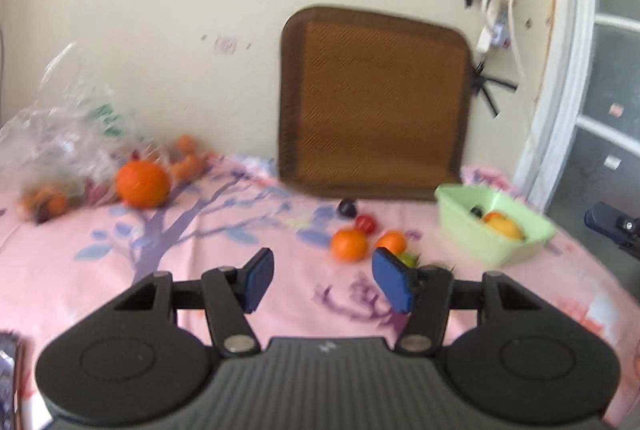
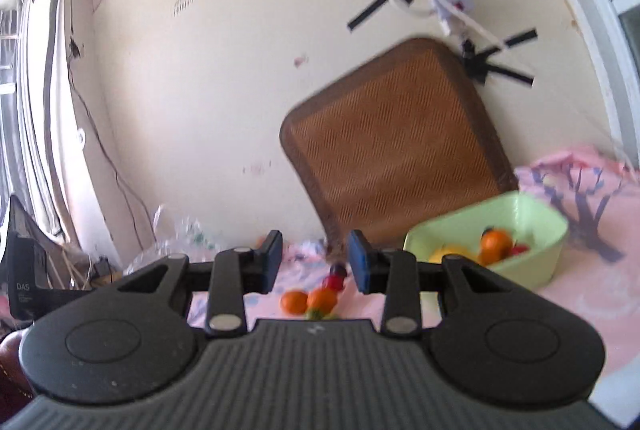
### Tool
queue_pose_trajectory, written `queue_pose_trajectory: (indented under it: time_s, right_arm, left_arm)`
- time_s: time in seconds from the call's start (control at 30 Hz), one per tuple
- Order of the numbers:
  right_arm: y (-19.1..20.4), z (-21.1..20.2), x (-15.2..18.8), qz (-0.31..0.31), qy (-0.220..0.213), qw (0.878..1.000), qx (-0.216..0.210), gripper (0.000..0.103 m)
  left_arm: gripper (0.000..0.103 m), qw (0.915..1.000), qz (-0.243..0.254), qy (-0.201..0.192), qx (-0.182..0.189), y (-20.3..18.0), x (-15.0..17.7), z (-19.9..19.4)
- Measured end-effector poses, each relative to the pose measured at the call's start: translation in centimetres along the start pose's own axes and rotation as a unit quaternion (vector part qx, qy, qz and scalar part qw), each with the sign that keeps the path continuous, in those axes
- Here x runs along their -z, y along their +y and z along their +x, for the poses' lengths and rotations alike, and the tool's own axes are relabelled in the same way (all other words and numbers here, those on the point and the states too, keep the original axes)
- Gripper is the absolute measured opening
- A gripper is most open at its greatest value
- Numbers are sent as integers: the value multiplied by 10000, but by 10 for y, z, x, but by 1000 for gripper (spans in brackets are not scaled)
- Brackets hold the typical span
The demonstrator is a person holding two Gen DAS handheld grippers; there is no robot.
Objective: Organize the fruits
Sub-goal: 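Move both tools back toward the green tomatoes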
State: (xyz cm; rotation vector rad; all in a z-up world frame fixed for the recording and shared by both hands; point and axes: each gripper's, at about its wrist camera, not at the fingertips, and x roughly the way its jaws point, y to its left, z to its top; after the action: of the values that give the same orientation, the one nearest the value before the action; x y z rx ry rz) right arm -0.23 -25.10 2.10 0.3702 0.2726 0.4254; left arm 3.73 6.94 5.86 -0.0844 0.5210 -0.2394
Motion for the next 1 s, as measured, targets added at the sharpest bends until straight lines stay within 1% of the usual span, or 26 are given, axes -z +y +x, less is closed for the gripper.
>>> queue_pose_trajectory:
  time_s: [0.03, 0.07, 0.13, 0.17, 0.23, 0.27, 0.3, 0.4, 0.53, 0.63, 0.7, 0.87, 1.0]
  right_arm:
    - [3, 9, 9, 12, 243, 9996, 135, 38]
    - [4, 15, 17, 16, 395, 9988, 284, 38]
    - [5, 25, 27, 63, 590, 9970, 490, 38]
    - [6, 28, 31, 90, 650, 9962, 571, 38]
    - [6, 32, 38, 17, 747, 9944, 750, 38]
    - [8, 30, 38, -46, 728, 9942, 787, 38]
    - [8, 28, 38, -70, 658, 9947, 793, 39]
    - [5, 28, 40, -38, 736, 9934, 883, 39]
    - [6, 30, 43, -51, 805, 9924, 931, 39]
    - [7, 30, 43, -98, 817, 9922, 937, 39]
    - [8, 31, 43, -119, 824, 9921, 934, 39]
    - [8, 31, 43, -118, 798, 9925, 918, 39]
    - [8, 31, 43, -109, 804, 9929, 873, 39]
  left_arm:
    - [56, 9998, 46, 131, -113, 0, 9, 1]
    - [56, 9997, 54, 186, -171, -2, 17, 3]
    - [56, 9995, 2, 248, -217, -8, 24, 8]
    - [56, 9995, 11, 226, -223, -13, 25, 11]
    - [60, 9994, 104, 162, -271, -23, 26, 18]
    - [61, 9993, 149, 141, -301, -28, 25, 23]
    - [61, 9993, 160, 149, -318, -31, 27, 27]
    - [61, 9994, 89, 247, -245, -40, 31, 39]
    - [61, 9988, 69, 302, -378, -47, 37, 53]
    - [62, 9977, 3, 483, -470, -46, 46, 60]
    - [63, 9977, 19, 358, -568, -46, 47, 55]
    - [63, 9975, -89, 388, -591, -43, 47, 56]
    - [63, 9975, -54, 322, -632, -44, 47, 54]
